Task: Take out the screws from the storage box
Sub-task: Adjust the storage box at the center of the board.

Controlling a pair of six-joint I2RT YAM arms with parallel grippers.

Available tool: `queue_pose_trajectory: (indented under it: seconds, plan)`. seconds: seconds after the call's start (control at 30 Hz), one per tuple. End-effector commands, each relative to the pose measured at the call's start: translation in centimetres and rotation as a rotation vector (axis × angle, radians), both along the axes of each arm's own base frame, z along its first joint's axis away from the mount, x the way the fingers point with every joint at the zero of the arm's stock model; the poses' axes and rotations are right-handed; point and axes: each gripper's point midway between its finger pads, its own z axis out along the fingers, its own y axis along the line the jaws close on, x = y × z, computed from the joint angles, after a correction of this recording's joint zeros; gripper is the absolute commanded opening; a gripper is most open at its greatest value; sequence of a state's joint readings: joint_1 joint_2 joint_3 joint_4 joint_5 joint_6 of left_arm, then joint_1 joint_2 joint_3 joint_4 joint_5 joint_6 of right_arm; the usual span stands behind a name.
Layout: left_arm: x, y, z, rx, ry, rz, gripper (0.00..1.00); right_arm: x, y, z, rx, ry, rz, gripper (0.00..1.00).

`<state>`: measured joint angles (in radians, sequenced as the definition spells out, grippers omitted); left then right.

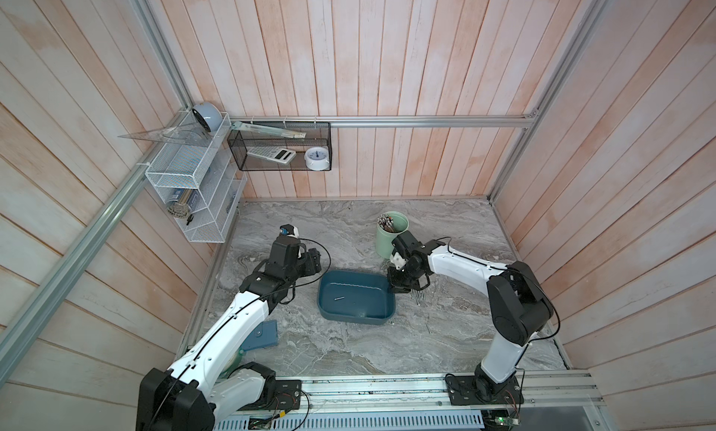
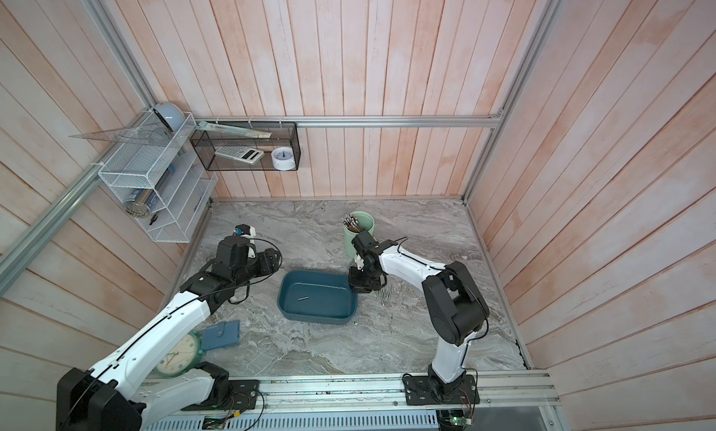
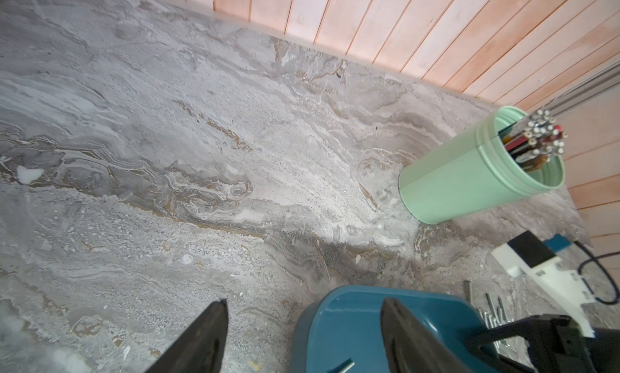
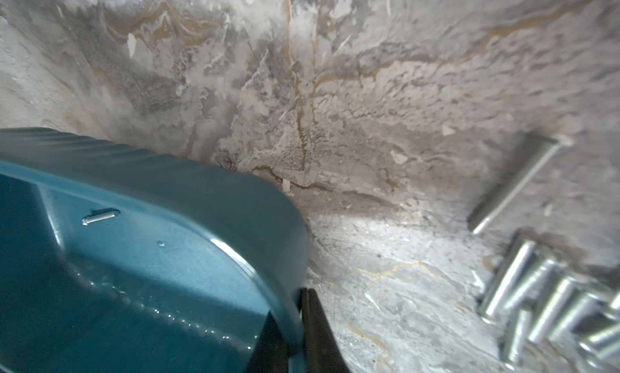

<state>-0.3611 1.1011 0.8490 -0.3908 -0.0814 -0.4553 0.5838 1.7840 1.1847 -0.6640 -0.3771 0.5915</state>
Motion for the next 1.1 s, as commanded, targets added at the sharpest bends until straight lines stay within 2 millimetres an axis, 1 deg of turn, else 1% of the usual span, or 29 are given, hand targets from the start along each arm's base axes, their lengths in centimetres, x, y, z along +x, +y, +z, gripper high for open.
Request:
queue_pose_trajectory:
  seconds: [0.0, 0.17, 0.27, 0.3, 0.4, 0.53, 0.63, 0.93, 1.07]
  plan:
    - [0.2, 0.6, 0.8, 0.006, -0.054, 0.016, 0.77, -0.7, 1.3, 1.9, 0.155, 0.058, -0.020, 0.00]
    - [0.2, 0.3, 1.2, -0.013, -0.068, 0.003, 0.77, -1.0, 0.8, 1.9, 0.194, 0.082, -0.035, 0.00]
    - [0.1, 0.2, 1.2, -0.020, -0.069, -0.003, 0.77, -0.9, 1.6, 2.2, 0.302, 0.105, -0.058, 0.00]
    - [0.2, 0.2, 1.2, -0.021, -0.071, -0.004, 0.77, -0.8, 1.5, 2.1, 0.293, 0.102, -0.063, 0.00]
    - [0.2, 0.1, 1.1, -0.024, -0.068, -0.007, 0.77, -0.8, 0.0, 1.5, 0.179, 0.083, -0.051, 0.00]
    - [0.2, -0.1, 0.7, -0.027, -0.052, -0.015, 0.77, -0.4, -1.5, 1.4, 0.082, 0.044, -0.039, 0.00]
    - [0.3, -0.4, 0.3, -0.029, -0.033, -0.023, 0.77, -0.3, -2.4, 0.9, 0.011, 0.039, -0.024, 0.00]
    - [0.5, -1.2, -1.1, -0.036, 0.032, -0.058, 0.77, 0.5, -3.2, 0.2, -0.149, -0.005, 0.032, 0.00]
    - [0.5, -1.6, -1.8, -0.040, 0.063, -0.073, 0.77, 0.8, -3.3, -0.3, -0.174, -0.008, 0.034, 0.05]
